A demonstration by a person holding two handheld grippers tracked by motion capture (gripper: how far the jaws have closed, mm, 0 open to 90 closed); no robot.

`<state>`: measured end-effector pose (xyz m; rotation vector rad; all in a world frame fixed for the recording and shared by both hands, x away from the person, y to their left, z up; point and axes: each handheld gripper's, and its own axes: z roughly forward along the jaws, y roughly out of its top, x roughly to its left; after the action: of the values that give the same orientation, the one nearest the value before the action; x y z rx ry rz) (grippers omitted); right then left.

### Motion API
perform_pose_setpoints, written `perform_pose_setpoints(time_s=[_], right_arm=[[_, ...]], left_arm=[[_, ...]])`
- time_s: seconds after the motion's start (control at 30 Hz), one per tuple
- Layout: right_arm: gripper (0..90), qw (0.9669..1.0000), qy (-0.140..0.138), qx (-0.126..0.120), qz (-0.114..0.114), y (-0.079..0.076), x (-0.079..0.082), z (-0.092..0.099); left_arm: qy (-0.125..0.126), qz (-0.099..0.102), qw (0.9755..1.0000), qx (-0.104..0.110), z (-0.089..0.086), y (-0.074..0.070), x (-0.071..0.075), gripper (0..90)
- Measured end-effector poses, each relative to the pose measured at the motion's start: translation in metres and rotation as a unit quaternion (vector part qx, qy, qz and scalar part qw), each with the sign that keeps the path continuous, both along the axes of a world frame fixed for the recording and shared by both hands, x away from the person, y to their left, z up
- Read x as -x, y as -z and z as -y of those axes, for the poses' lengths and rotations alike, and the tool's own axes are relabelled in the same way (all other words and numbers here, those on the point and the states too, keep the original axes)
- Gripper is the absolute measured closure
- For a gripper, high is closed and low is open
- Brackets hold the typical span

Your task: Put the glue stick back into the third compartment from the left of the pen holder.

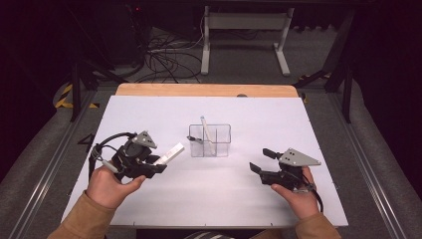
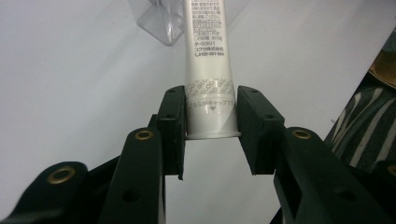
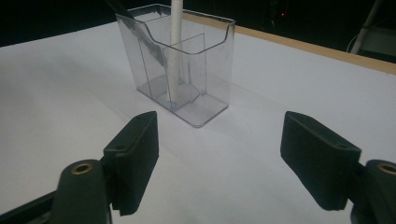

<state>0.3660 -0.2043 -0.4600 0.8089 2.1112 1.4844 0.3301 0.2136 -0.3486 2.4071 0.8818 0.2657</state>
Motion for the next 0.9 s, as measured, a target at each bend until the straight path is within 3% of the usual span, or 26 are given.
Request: perform_pose_setpoints(time_s=[0.33,0.9], right_arm=[[28.6,1.0,0.0,0.0,0.0,0.0,0.0,0.0],[28.7,1.0,0.0,-0.003,0.003,-0.001,0.0,0.001]], left_arm=[[0.017,0.004,0.9998,0.007,0.009,-0.011,-0.005,64.8],[0.047,0.002,0.9987,-0.021,0.046,-0.033,-0.03,64.8]])
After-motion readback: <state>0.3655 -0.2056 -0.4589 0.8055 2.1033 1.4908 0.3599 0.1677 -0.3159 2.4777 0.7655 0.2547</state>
